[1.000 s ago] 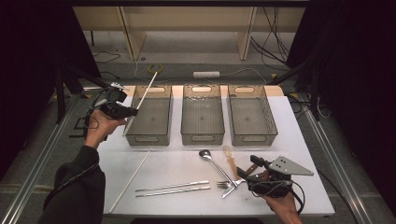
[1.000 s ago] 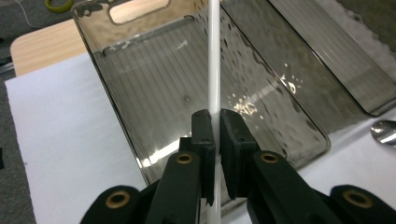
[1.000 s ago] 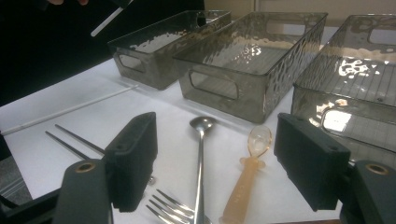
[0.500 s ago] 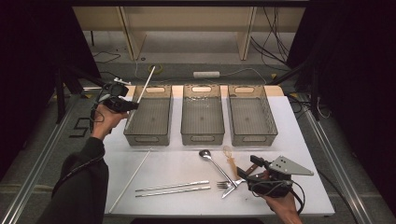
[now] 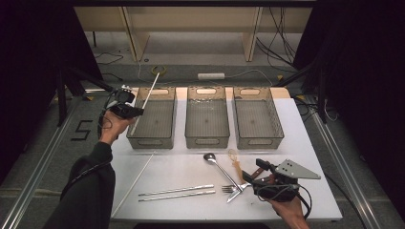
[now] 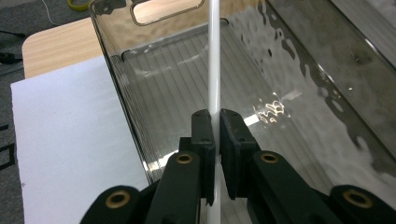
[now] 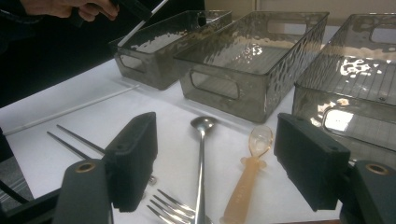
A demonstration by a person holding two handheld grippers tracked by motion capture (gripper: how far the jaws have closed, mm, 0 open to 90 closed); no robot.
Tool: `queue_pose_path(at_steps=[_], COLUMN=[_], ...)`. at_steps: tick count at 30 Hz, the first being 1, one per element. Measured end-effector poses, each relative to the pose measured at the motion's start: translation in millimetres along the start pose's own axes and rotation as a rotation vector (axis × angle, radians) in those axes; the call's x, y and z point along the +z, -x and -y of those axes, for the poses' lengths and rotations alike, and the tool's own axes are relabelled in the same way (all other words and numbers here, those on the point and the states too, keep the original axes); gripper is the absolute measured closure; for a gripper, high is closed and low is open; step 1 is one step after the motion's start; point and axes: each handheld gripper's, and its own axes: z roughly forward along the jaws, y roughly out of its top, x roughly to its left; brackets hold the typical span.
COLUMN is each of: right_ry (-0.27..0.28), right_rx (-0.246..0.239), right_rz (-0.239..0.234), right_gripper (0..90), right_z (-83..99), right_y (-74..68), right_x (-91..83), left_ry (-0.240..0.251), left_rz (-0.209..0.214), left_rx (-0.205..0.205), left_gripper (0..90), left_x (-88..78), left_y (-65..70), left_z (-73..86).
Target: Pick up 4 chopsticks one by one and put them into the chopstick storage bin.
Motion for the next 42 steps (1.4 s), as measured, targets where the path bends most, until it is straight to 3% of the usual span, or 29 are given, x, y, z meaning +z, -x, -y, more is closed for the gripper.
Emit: queue_pose_path(at_steps=[18,20,22,26,28,30,33,34,36,42], right_ry=[-0.004,-0.005,-0.005,-0.004,-0.006,-0.005,-0.005,-0.006,-0.004,-0.002], right_rx=[-0.002,-0.002,-0.003,-0.002,-0.003,-0.003,-0.004,-0.005,-0.004,-0.012], right_rz=[-0.003,-0.004,-0.003,-0.002,-0.002,-0.003,-0.001,-0.001,-0.001,-0.002], right_gripper=[31.2,31.2,31.2,31.2,31.2,31.2,31.2,31.2,31.2,31.2], right_z=[0.0,0.0,0.0,0.0,0.2,0.1,0.3,0.4,0.0,-1.1], right_y=[-0.6,-0.8,-0.9,-0.7,-0.6,-0.9,-0.6,-0.6,-1.0,-3.1], right_x=[-0.2,-0.1,-0.1,-0.3,-0.2,-0.6,-1.1,-1.1,-1.2,-1.5], left_ry=[-0.055,-0.072,-0.072,-0.083,-0.076,-0.063,-0.055,-0.04,-0.072,-0.069], left_rz=[-0.008,-0.003,-0.002,0.043,0.046,0.066,0.078,0.078,0.061,0.049], left_rx=[0.001,0.002,-0.007,-0.029,-0.028,-0.048,-0.038,-0.042,-0.021,-0.018], left_gripper=[83.4,81.5,68.2,52.6,46.7,41.2,35.1,34.3,32.1,29.2], left_x=[21.9,24.1,23.8,13.2,3.2,-9.3,-27.9,-32.4,-39.6,-57.4], left_y=[3.4,3.5,4.0,8.6,13.8,18.7,27.3,30.3,35.0,43.0], left_z=[14.5,15.5,15.8,16.9,20.5,26.5,39.7,44.3,51.0,72.0])
